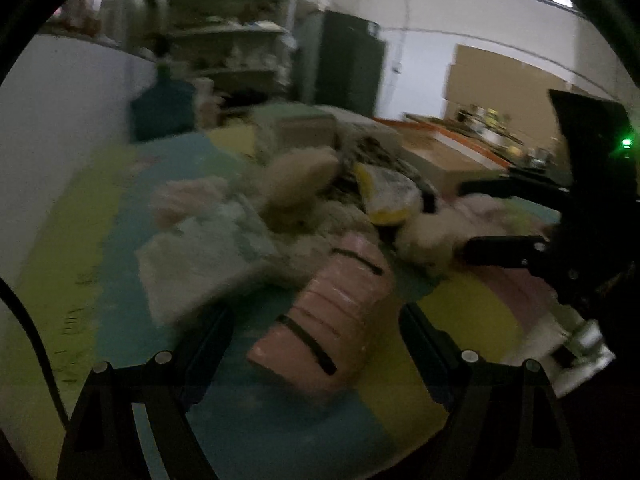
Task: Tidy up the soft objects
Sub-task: 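Grasp the pink wrapped roll with the left gripper, then carry the pink roll into the cardboard tray and open the left gripper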
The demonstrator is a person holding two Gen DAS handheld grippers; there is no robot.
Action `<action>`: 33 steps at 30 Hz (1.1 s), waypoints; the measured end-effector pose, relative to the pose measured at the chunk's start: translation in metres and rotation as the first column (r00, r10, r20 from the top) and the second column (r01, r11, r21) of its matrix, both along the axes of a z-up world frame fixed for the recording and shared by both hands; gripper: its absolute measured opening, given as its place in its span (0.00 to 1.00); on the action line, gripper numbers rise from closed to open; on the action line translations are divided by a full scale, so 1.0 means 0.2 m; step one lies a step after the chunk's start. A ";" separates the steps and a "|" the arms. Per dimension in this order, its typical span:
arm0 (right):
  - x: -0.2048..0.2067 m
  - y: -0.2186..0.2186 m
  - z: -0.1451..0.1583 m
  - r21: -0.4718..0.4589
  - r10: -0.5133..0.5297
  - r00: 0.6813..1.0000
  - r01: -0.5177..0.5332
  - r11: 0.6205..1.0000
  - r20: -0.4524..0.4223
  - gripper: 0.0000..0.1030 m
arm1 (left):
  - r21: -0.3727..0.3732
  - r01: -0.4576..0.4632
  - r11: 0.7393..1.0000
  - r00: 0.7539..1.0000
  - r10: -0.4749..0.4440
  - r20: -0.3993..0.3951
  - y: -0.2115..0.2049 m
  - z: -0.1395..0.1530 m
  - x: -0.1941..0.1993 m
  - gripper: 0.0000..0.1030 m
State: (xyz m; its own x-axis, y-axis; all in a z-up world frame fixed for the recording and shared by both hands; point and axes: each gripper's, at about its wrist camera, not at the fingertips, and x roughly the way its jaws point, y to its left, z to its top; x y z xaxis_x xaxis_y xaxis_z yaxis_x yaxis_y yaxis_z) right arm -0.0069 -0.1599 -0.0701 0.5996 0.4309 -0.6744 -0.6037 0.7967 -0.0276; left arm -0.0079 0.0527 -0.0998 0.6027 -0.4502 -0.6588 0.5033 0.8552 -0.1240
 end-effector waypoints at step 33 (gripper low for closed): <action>-0.12 -0.18 0.14 0.162 -0.069 0.997 0.063 0.985 0.032 0.52 | -0.112 -0.094 0.989 0.987 0.107 0.116 -0.05 0.21 -0.10 0.41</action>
